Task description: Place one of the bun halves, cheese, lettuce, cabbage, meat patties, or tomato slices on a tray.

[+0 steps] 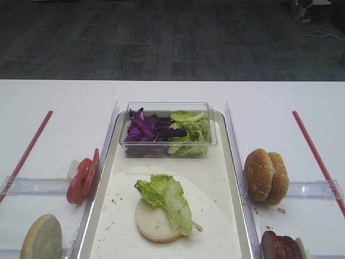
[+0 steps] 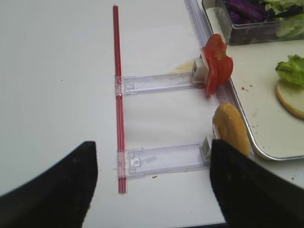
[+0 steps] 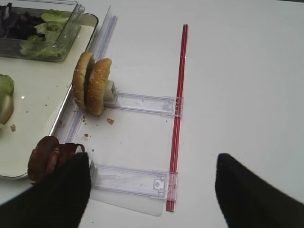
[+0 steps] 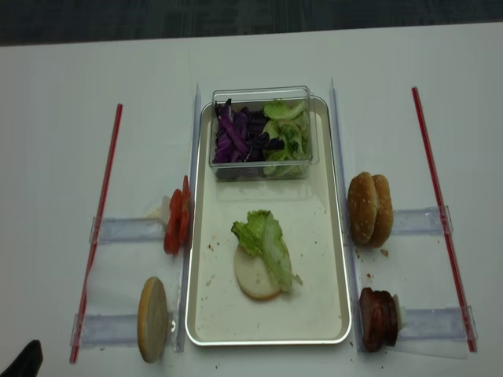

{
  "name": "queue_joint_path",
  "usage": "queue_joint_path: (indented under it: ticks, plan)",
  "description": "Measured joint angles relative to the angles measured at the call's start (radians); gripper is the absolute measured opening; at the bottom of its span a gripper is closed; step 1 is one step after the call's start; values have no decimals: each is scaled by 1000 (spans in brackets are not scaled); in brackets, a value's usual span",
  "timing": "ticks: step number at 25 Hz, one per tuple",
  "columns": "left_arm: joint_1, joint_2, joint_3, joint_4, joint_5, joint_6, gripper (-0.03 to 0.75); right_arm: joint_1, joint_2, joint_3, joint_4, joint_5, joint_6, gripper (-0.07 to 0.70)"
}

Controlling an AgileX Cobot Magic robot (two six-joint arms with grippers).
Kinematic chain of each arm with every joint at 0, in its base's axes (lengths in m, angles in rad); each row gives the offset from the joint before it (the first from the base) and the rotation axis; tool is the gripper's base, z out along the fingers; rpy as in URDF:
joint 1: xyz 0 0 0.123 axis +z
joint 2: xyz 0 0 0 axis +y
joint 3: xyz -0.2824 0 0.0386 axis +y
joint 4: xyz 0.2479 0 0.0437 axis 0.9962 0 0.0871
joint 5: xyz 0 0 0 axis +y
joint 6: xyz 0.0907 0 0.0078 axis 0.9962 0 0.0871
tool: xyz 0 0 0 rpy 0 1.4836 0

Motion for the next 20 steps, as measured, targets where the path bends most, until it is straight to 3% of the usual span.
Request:
queue_joint_path:
  ticks: [20]
  plan:
    - [0,0,0,0,0,0,474,0,0,1,2,-2,2,555]
